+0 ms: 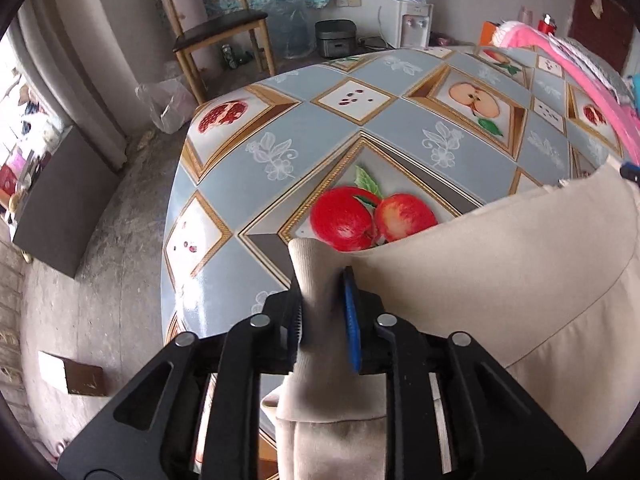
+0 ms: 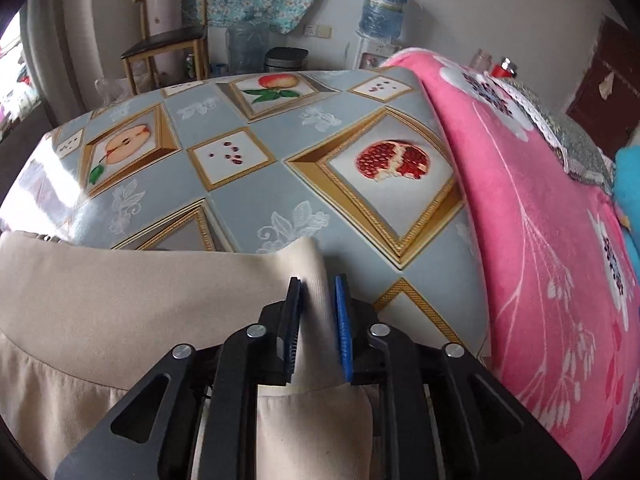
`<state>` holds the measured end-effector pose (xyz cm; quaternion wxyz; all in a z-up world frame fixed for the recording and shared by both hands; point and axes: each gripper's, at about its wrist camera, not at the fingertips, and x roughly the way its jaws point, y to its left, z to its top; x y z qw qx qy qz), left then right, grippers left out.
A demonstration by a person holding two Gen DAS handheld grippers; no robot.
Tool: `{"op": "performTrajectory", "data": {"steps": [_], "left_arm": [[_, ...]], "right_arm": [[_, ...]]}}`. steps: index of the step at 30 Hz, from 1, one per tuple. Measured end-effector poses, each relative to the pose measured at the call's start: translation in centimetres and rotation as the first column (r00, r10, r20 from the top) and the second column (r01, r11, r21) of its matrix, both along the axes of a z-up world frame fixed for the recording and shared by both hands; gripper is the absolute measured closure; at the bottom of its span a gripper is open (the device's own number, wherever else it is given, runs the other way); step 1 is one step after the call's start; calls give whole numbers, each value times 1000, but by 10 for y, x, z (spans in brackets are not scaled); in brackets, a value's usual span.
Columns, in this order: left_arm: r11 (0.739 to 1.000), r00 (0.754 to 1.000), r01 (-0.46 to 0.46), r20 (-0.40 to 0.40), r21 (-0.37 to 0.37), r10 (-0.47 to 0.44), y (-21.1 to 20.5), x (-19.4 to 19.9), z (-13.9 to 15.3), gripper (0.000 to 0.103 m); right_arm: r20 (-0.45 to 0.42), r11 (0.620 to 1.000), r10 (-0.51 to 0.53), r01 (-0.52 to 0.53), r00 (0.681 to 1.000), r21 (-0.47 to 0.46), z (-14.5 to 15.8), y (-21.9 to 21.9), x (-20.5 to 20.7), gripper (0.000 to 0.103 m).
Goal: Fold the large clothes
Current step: 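Lift the edge with the left tool while the right tool grasps beside it, then fold the held side over the jacket with both tools and release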
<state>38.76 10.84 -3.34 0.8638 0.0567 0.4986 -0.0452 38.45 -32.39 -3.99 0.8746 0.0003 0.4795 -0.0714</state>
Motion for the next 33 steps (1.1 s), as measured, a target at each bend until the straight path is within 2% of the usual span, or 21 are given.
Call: {"op": "performTrajectory", "data": {"steps": [2, 3, 6, 8, 11, 14, 17, 19, 20, 21, 22, 23, 29, 33], "left_arm": [[995, 998, -70, -3, -67, 70, 23, 1, 6, 77], [991, 995, -98, 2, -85, 99, 32, -2, 10, 77], [985, 983, -167, 64, -43, 169, 57, -19, 26, 78], [988, 985, -149, 86, -45, 152, 65, -38, 39, 78], [992, 993, -46, 107, -120, 59, 61, -87, 56, 78], [970, 996, 61, 82, -235, -43, 46, -131, 55, 78], [978, 998, 65, 15, -197, -64, 30, -156, 30, 78], [989, 999, 27, -38, -146, -33, 28, -162, 8, 78], [991, 998, -2, -63, -134, -6, 32, -163, -3, 79], [989, 998, -17, -59, -145, 8, 37, -165, -7, 83], [988, 999, -29, -44, -150, 23, 42, -168, -6, 92], [988, 998, -45, -47, -147, 39, 47, -170, -5, 95], [982, 992, -119, 14, -147, 122, 82, -202, 17, 94], [979, 994, -75, 68, -189, 89, 76, -224, 27, 94]], "right_arm": [[3, 995, -75, 75, 997, 70, 7, -24, -7, 74], [17, 992, -116, 115, 993, 54, 14, -33, -13, 74], [77, 987, -153, 150, 985, 51, 40, -53, -43, 71], [110, 989, -140, 133, 984, 70, 57, -59, -71, 71], [131, 991, -70, 54, 989, 121, 70, -55, -122, 63], [70, 985, 49, -60, 996, 161, 57, -32, -161, 63], [26, 974, 144, -146, 989, 174, 32, -10, -186, 63], [-36, 981, 145, -139, 989, 139, 8, -5, -194, 63], [-41, 979, 137, -129, 990, 159, -1, -9, -196, 61], [-25, 973, 114, -106, 993, 205, -3, -18, -199, 57], [-28, 968, 88, -79, 996, 239, -2, -26, -200, 57], [-29, 970, 57, -48, 998, 239, 2, -31, -202, 57], [-6, 976, -3, 5, 1000, 218, 19, -34, -229, 57], [21, 972, 18, -22, 1000, 233, 22, -20, -242, 57]]}}
